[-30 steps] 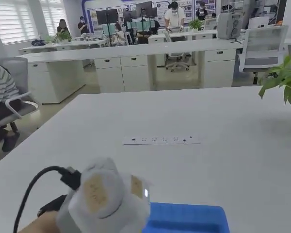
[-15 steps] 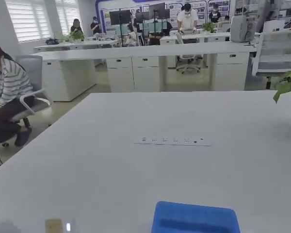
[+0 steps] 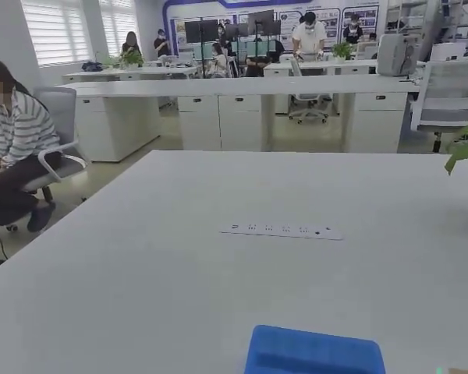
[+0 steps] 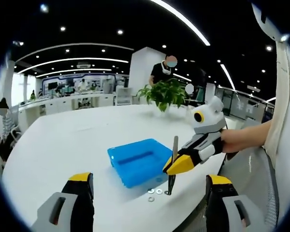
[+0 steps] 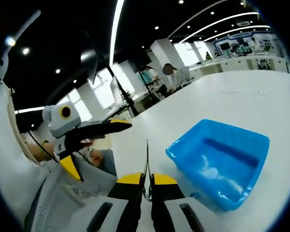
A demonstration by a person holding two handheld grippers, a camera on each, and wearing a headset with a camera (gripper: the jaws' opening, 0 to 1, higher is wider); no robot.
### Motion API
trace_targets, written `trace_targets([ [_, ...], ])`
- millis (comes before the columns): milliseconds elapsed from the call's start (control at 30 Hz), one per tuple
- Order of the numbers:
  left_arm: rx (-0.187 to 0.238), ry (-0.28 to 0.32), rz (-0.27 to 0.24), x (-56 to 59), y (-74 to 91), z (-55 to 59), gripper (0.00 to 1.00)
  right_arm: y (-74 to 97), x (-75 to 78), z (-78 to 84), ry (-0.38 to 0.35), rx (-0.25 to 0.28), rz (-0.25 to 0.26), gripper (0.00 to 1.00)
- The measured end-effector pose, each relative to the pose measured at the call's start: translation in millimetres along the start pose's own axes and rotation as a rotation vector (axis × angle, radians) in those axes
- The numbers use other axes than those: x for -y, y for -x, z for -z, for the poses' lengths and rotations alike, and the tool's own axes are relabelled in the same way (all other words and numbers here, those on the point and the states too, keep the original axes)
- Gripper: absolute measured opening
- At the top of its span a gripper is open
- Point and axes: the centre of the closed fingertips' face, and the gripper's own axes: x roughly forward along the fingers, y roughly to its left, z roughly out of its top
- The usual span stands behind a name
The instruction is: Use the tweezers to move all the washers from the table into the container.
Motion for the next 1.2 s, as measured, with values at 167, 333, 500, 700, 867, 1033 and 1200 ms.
trace_targets([
  [167, 0.009, -0.042, -0.051, -5.3, -1.5, 0.3, 0.99, 10.7, 3.0, -9.8, 0.015, 0.019, 0.011, 0.02],
  [333, 0.048, -0.062, -0.056, -2.4, -3.6, -5.5, 0.99, 22.0, 10.8, -21.9, 0.030, 0.042, 0.041, 0.02],
  [500, 0.123, -0.016, -0.031, 1.1, -3.0, -15.3, 0.99, 33.9, 21.5, -35.5, 0.039, 0.066, 0.074, 0.03],
  [700, 0.167, -0.021, -0.064, -3.6, 2.2, -22.8, 0.93, 41.9, 32.7, -49.3, 0.040, 0.095, 0.114, 0.03],
  [867, 0.130, -0.076, -0.082, -3.6, 0.9, -17.5, 0.91, 47.4, 44.4, -59.2, 0.054, 0.107, 0.165, 0.03],
  [1033, 0.127, -0.061, -0.098, -8.5, 2.6, -16.4, 0.89, 50.7, 58.2, -60.4, 0.086, 0.088, 0.226, 0.03],
  [1200, 0.124, -0.040, -0.092, -9.3, 2.1, -14.9, 0.90, 52.7, 78.2, -59.2, 0.115, 0.070, 0.301, 0.03],
])
